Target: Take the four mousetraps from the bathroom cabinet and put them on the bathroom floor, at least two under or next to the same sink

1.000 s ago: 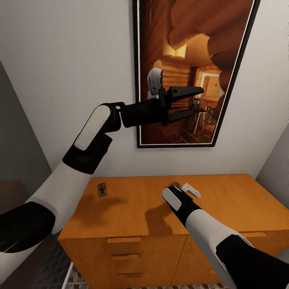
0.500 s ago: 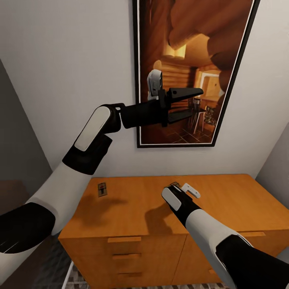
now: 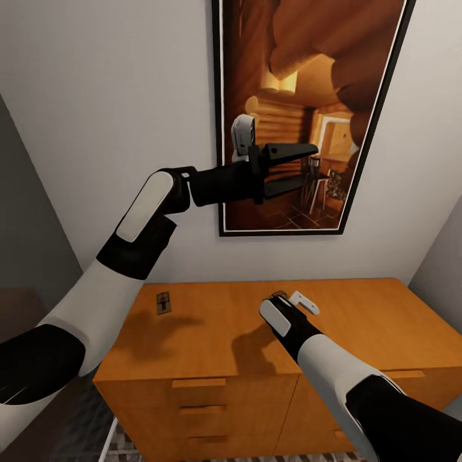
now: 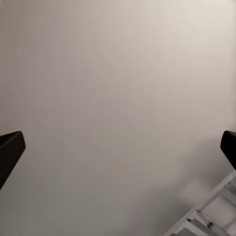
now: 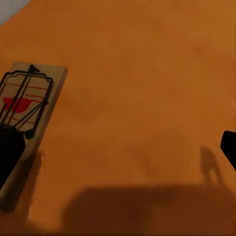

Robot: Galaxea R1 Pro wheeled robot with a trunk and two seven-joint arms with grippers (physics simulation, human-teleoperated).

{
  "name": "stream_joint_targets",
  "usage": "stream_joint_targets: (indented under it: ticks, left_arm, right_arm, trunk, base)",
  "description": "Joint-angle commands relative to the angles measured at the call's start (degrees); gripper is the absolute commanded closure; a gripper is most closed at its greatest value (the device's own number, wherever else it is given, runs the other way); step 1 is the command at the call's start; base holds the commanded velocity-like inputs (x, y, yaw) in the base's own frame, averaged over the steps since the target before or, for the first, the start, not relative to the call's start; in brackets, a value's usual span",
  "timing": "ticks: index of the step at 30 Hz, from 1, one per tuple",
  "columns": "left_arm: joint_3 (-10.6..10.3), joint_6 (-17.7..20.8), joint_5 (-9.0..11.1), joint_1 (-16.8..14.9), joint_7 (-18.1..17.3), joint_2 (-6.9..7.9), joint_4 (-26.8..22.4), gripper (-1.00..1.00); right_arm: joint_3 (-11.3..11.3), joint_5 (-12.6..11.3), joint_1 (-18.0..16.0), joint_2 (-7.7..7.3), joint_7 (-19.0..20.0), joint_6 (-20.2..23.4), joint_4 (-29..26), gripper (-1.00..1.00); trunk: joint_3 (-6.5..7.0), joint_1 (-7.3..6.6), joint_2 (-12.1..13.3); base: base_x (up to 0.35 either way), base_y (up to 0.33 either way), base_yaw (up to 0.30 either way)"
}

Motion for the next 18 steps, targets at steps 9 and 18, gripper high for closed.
stream_joint_targets:
  ticks: [9,18]
  left_arm:
    - [0.0,0.1,-0.4,0.6,-0.4,0.07,0.1,-1.00]
    - [0.0,0.1,-0.4,0.7,-0.4,0.07,0.1,-1.00]
  right_arm:
    - [0.5,-0.6,-0.1,0.05,1.8,-0.5,0.1,-1.00]
    - [0.6,-0.6,-0.1,-0.11,5.0,-0.2,0.2,-1.00]
  trunk:
    - [-0.08,0.01,-0.1]
    - [-0.08,0.01,-0.1]
  base:
    - [0.038,0.037,0.000]
    - [0.118,0.157,0.000]
